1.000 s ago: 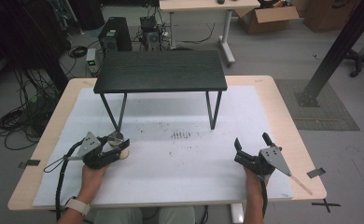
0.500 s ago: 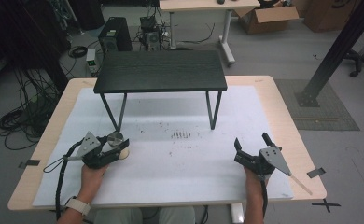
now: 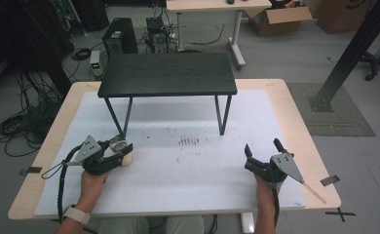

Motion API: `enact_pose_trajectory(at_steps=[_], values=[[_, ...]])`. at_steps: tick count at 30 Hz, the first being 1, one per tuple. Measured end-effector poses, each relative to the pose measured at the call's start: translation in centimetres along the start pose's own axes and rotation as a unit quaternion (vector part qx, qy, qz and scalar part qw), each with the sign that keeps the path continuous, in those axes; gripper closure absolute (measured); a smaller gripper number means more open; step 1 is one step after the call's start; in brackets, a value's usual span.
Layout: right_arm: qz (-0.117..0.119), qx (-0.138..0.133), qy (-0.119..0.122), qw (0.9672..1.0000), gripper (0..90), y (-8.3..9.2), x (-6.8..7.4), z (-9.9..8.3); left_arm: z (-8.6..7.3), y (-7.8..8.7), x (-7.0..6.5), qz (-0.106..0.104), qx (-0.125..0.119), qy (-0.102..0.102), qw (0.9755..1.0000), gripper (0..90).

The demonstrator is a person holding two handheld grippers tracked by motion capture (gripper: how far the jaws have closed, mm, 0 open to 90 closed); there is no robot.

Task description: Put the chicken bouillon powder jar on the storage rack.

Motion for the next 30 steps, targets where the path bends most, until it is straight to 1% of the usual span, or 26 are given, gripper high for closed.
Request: enact_pose_trajectory(at_steps=[4,7,8,10,12,14,17,20,25,27,28,30], values=[[0.000,0.001,-0.001,1.0000,0.0,0.0,0.0,0.0,0.7,0.2,-0.1,-0.006,0.002,-0.003,1.0000,42.6],[0.000,0.001,-0.001,1.0000,0.0,0.0,0.0,0.0,1.4,0.4,-0.2,-0.013,0.002,0.005,0.9999,42.6],[0.000,0.001,-0.001,1.0000,0.0,0.0,0.0,0.0,1.4,0.4,-0.2,-0.013,0.002,0.005,0.9999,42.6],[0.000,0.001,-0.001,1.0000,0.0,0.0,0.0,0.0,2.0,0.5,-0.2,-0.017,0.006,0.008,0.9998,42.7],[0.001,0.001,-0.001,1.0000,0.0,0.0,0.0,0.0,2.3,0.6,-0.3,-0.022,0.006,0.006,0.9997,42.6],[0.001,0.001,-0.001,1.0000,0.0,0.0,0.0,0.0,2.5,0.6,-0.4,-0.024,0.006,0.009,0.9997,42.6],[0.001,0.001,-0.002,1.0000,0.0,0.0,0.0,0.0,3.2,0.8,-0.6,-0.032,0.005,0.016,0.9993,42.6],[0.002,0.001,-0.001,1.0000,0.0,0.0,0.0,0.0,3.8,0.9,-0.7,-0.035,0.008,0.008,0.9993,42.6],[0.002,0.001,-0.002,1.0000,0.0,0.0,0.0,0.0,4.8,1.1,-0.9,-0.042,0.008,0.008,0.9990,42.6],[0.002,0.001,-0.002,1.0000,0.0,0.0,0.0,0.0,5.0,1.1,-0.9,-0.044,0.008,0.008,0.9990,42.6],[0.002,0.001,-0.002,1.0000,0.0,0.0,0.0,0.0,5.4,1.1,-1.0,-0.048,0.006,0.014,0.9987,42.6],[0.002,0.001,-0.002,1.0000,0.0,0.0,0.0,0.0,5.7,1.2,-1.1,-0.051,0.006,0.016,0.9985,42.7]])
Point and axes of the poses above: each handheld gripper's, and its own axes: y roughly backward along the jaws, z roughly out of its top, x roughly to its left, the point moved 7 cm from there along -y, roughly forward along the jaws, and after that the axes turned 10 degrees about z, right-handed, at the moved point
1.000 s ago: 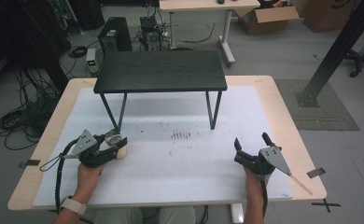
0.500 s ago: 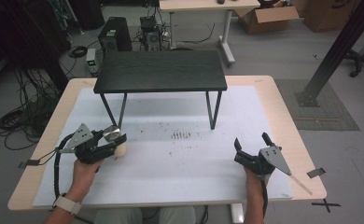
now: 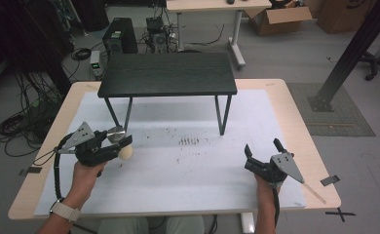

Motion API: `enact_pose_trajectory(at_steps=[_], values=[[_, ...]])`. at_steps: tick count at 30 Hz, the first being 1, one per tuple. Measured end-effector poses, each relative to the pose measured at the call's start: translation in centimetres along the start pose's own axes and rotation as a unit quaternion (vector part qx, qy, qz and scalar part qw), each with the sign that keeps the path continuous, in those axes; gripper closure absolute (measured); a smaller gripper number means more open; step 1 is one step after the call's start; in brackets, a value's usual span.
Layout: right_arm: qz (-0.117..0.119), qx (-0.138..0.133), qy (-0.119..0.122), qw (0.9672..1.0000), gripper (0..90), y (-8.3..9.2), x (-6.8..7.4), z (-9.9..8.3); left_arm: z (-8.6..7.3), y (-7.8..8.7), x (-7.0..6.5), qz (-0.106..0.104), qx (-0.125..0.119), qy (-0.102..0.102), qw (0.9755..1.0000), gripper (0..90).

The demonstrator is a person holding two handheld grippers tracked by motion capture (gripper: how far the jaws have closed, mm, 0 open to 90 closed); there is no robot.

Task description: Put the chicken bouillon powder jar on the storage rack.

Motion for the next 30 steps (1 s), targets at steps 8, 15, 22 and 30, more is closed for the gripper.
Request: enact_pose_trajectory(at_steps=[8,15,22,30], values=[[0.000,0.000,0.000,1.0000,0.0,0.0,0.0,0.0,1.2,0.0,-0.3,-0.007,0.002,-0.002,1.0000,42.7],[0.001,0.000,0.000,1.0000,0.0,0.0,0.0,0.0,2.6,0.1,-0.4,-0.013,-0.001,-0.004,0.9999,42.7],[0.002,0.000,0.001,1.0000,0.0,0.0,0.0,0.0,4.1,0.0,-0.7,-0.023,-0.004,-0.011,0.9997,42.7],[0.002,0.001,0.001,1.0000,0.0,0.0,0.0,0.0,6.6,-0.2,-1.4,-0.041,-0.008,-0.015,0.9990,42.7]])
Point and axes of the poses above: each handheld gripper's, and its own axes: y roughly backward along the jaws, z roughly out of its top, x roughly to its left, the point moved 7 cm from there along -y, roughly forward along the jaws, and after that the axes turned 10 degrees about z, right-handed, at the moved point
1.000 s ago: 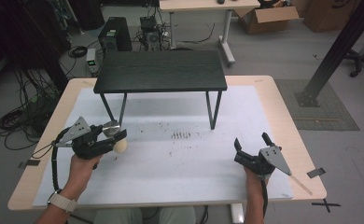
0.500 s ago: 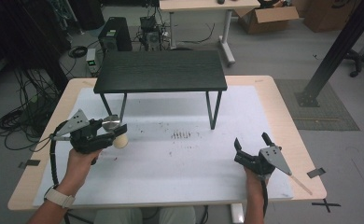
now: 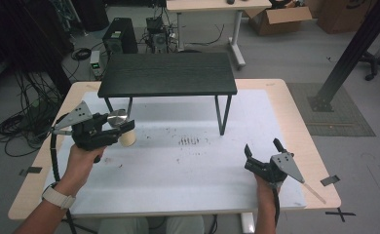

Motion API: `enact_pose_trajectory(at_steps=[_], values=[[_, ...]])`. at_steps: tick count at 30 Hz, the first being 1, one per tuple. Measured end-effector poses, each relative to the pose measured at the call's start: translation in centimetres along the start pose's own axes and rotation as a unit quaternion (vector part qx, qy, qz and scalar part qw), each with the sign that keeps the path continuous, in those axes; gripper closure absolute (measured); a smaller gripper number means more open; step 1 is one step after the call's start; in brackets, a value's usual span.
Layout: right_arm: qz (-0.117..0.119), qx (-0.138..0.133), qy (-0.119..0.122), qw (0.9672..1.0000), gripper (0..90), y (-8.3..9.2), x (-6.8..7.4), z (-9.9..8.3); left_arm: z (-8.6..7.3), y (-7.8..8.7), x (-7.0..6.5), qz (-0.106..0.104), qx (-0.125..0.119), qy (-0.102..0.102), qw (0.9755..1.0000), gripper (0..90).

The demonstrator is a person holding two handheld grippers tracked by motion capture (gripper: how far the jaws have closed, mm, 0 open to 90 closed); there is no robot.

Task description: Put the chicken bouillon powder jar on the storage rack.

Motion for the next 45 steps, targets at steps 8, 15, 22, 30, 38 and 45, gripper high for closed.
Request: enact_pose_trajectory(at_steps=[8,15,22,30,38,45], values=[[0.000,0.000,0.001,1.0000,0.0,0.0,0.0,0.0,2.1,-0.3,-0.3,-0.013,-0.001,-0.007,0.9999,42.7],[0.000,0.000,0.000,1.0000,0.0,0.0,0.0,0.0,3.4,-0.8,-0.6,-0.023,-0.001,-0.010,0.9997,42.7],[0.001,-0.001,0.000,1.0000,0.0,0.0,0.0,0.0,4.5,-1.2,-1.1,-0.035,-0.002,-0.016,0.9993,42.7],[0.000,0.000,0.000,1.0000,0.0,0.0,0.0,0.0,5.5,-1.7,-1.0,-0.044,-0.002,-0.012,0.9990,42.7],[0.001,0.000,0.000,1.0000,0.0,0.0,0.0,0.0,6.9,-2.2,-0.9,-0.047,-0.004,-0.015,0.9988,42.7],[0.001,0.000,-0.001,1.0000,0.0,0.0,0.0,0.0,7.8,-2.8,-0.6,-0.049,-0.005,-0.016,0.9987,42.7]])
Point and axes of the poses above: each handheld gripper's, and its own axes: y roughly backward along the jaws, z roughly out of its top, x roughly to its left, the point moved 7 cm from there along -y, roughly forward along the jaws, and after that the axes turned 10 degrees about z, right-handed, at the moved point
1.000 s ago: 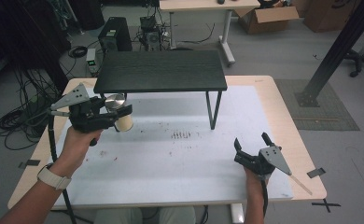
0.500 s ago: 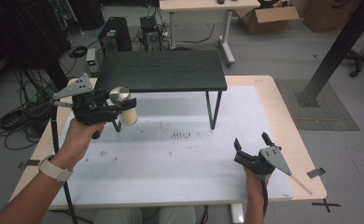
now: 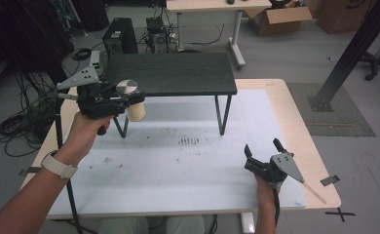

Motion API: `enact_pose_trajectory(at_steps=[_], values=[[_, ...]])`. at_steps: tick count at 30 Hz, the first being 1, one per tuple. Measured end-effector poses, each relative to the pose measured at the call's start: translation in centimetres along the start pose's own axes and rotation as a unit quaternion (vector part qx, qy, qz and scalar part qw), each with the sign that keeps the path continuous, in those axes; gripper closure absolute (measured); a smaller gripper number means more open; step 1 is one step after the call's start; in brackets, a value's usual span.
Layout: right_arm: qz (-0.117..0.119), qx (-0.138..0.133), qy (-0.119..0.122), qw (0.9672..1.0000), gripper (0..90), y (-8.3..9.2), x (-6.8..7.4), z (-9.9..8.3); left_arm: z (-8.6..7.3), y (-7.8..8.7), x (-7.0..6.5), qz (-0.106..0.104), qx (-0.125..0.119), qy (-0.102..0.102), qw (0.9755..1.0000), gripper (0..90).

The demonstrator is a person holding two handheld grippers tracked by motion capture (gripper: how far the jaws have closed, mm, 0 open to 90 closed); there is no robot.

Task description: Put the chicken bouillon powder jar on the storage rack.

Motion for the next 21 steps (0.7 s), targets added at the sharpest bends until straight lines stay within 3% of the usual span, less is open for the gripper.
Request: enact_pose_trajectory(at_steps=[11,21], values=[[0.001,0.001,-0.001,1.0000,0.0,0.0,0.0,0.0,1.8,-1.2,0.2,-0.009,-0.002,-0.006,0.9999,42.7],[0.001,0.001,-0.001,1.0000,0.0,0.0,0.0,0.0,3.7,-2.9,0.9,-0.003,0.001,-0.017,0.9999,42.7]])
Point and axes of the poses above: each handheld gripper's, and its own axes: y roughly backward along the jaws, z roughly out of its top, x roughly to its left, the point moved 7 cm from there along -y, roughly forward along the jaws, and after that the axes turned 10 degrees about z, right-handed, at the moved point
